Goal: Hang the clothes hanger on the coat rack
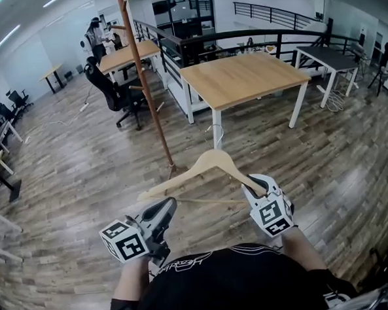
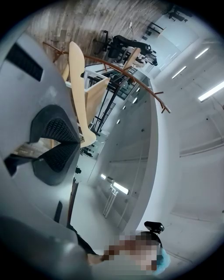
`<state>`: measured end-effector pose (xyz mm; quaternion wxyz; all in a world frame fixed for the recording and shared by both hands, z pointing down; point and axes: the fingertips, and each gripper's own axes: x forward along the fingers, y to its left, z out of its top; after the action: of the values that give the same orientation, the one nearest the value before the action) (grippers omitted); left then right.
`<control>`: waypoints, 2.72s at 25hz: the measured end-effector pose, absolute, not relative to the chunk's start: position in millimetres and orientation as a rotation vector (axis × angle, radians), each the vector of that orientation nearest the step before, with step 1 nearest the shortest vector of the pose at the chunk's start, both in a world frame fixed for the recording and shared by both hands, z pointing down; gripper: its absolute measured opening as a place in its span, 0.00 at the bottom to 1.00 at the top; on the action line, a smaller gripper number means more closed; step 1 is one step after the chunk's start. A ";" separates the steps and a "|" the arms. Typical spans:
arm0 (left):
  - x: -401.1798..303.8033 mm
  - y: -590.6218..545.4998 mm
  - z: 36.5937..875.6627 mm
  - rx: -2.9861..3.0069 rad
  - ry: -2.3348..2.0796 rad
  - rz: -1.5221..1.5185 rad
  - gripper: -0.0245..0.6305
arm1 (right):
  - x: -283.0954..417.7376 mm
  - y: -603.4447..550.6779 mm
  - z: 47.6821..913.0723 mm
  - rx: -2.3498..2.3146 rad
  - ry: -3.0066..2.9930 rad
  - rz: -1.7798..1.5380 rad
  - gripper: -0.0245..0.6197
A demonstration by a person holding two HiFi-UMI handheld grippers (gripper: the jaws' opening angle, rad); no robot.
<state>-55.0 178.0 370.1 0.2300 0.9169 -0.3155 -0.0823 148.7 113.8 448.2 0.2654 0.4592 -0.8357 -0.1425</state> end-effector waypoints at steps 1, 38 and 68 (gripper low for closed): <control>-47.5 175.6 369.3 2.528 -0.864 -0.225 0.05 | 156.3 112.8 447.3 1.244 -2.254 -0.391 0.22; -134.1 -206.8 416.7 2.419 -1.017 -0.210 0.05 | 72.7 -271.3 473.3 1.009 -2.176 -0.434 0.22; -194.1 -294.6 370.9 2.256 -1.435 -0.339 0.05 | -51.6 -437.1 418.6 0.675 -2.461 -0.691 0.22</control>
<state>-194.1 -294.6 370.9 0.2212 0.8163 -0.5193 -0.1226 -51.6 -437.1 418.6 0.2464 0.2474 -0.9022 -0.2532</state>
